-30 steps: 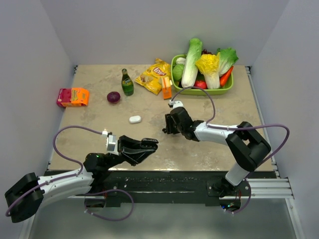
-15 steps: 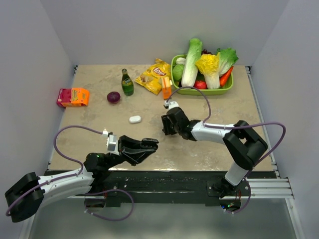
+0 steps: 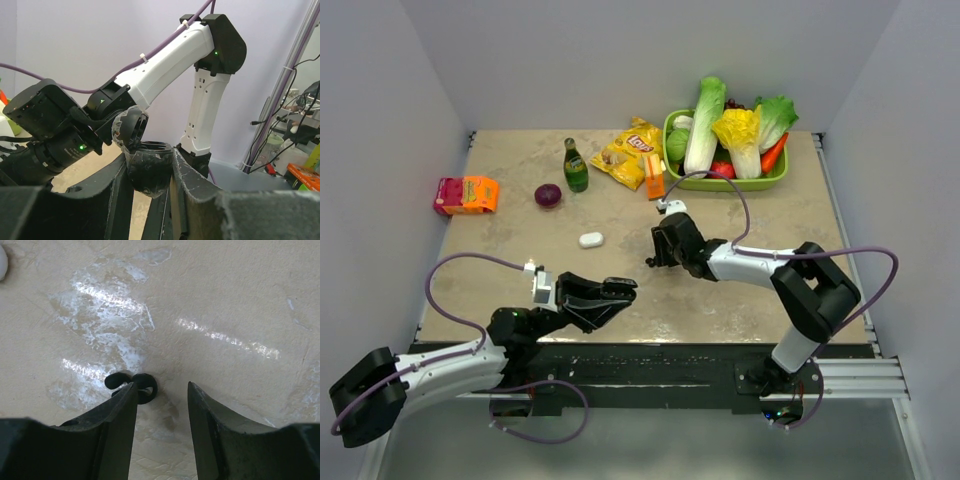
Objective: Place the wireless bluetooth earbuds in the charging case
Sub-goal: Pick up the earbud from the center of the board.
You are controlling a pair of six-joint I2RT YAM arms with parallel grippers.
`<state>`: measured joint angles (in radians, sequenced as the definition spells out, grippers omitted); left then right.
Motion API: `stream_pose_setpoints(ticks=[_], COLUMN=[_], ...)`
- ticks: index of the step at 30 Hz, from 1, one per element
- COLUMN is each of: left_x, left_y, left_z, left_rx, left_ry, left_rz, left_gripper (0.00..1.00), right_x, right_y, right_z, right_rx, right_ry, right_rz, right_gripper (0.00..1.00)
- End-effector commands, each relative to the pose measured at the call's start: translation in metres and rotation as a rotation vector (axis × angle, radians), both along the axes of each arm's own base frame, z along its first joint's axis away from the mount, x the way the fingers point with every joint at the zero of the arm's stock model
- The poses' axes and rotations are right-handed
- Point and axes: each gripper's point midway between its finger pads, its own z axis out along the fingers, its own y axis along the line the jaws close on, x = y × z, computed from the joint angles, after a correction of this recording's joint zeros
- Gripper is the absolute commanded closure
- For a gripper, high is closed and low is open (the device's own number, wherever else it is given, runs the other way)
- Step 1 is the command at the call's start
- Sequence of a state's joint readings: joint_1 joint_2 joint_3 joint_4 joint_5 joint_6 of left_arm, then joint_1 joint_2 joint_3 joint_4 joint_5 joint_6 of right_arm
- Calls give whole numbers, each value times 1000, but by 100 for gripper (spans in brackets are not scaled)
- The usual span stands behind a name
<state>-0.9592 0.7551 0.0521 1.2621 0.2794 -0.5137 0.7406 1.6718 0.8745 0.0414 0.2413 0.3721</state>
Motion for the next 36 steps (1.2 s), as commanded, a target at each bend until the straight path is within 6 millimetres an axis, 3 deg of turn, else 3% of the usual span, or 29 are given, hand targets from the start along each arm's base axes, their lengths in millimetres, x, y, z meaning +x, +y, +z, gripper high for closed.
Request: stream_pose_setpoints(ticks=[1,27,36], left_x=[-10,-11,-11], left_y=[15,16,16], left_z=[-76,-78,-78], left_rx=[108,109,109], left_ry=[85,89,88], left_rz=[8,3,4], left_gripper=[100,100,100], right_x=[5,-4,-7], right_y=[-3,0,13], right_z=[4,-16,-21], right_rx=[15,17,17], right_ry=[-17,39,66], right_rz=[-27,9,48], right_gripper=[53,53,53])
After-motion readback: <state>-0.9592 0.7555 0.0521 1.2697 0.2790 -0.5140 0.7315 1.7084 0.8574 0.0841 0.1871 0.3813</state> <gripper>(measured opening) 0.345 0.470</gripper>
